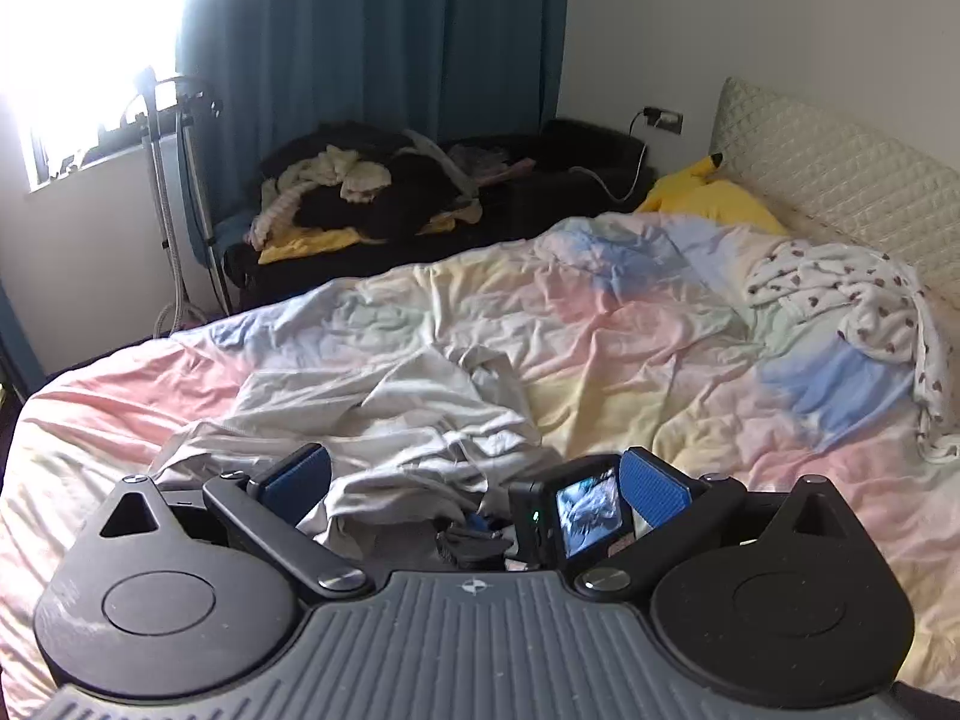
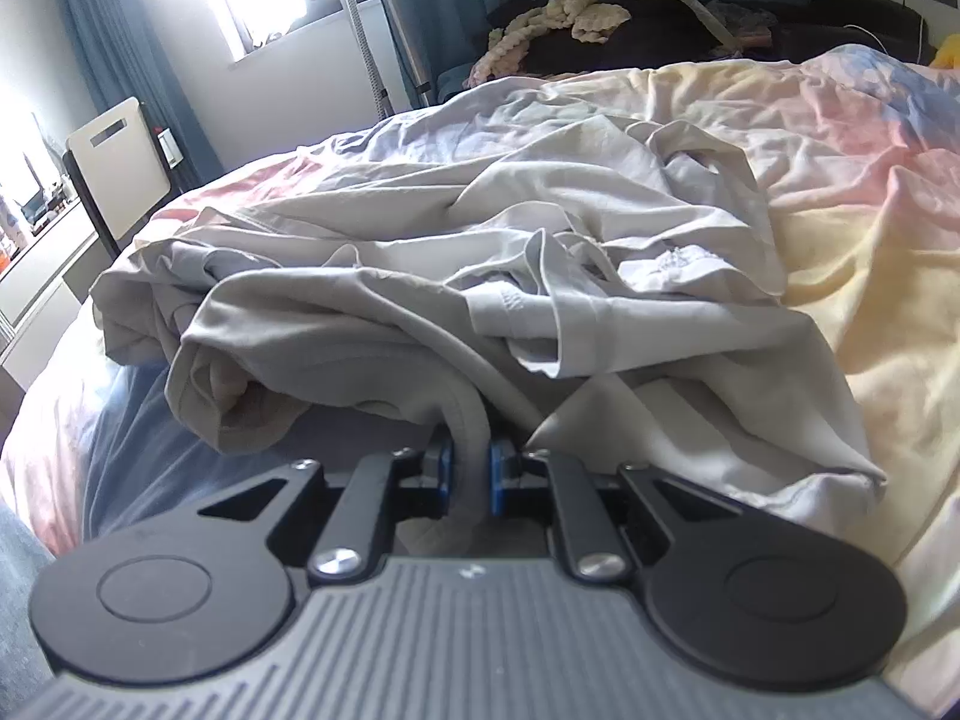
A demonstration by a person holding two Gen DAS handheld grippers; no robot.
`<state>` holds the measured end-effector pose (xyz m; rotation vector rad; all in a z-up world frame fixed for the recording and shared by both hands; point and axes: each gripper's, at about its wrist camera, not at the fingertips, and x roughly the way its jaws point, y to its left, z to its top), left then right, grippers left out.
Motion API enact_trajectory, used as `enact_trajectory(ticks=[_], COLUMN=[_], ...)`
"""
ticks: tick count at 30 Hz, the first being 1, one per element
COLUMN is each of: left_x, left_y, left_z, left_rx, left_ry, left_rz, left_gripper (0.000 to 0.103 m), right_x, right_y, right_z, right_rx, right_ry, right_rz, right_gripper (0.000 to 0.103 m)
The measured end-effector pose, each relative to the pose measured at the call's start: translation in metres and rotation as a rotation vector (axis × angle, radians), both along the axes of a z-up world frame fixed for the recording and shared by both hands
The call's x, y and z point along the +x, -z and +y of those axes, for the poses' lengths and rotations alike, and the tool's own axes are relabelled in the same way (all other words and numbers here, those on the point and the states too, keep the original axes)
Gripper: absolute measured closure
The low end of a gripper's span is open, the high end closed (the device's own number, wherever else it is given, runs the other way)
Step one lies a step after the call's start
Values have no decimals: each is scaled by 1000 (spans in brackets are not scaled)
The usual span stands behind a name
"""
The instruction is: Fold clothes
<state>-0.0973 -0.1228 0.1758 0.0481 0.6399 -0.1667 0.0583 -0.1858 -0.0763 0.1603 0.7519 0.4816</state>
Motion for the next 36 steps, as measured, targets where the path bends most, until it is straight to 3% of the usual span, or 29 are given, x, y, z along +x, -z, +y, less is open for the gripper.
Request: enact_trajectory(ticks=[5, 11, 17, 23, 29, 31, 36], left_x=[3, 22, 55, 84, 93, 100, 120], left_y=[7, 28, 82, 143, 175, 188, 217], left_z=[6, 16, 51, 79, 53, 43, 35], left_rx=[-32, -4, 51, 71, 201, 227, 329], left_ry=[2, -51, -157, -175, -67, -41, -58], left_rz=[42, 67, 9, 17, -37, -10, -43], left_gripper=[0, 0, 0, 3, 3, 11, 12], right_x=[-1, -3, -4, -6, -6, -5, -5], right_y=[-1, -3, -7, -18, -28, -31, -34], right_z=[-2, -5, -10, -26, -39, -43, -48], right_rx=[0, 12, 49, 132, 193, 207, 238], right_ry=[11, 17, 29, 53, 66, 70, 69], right_rz=[-4, -9, -14, -39, -60, -64, -73], right_gripper=[90, 90, 90, 90, 90, 90, 90])
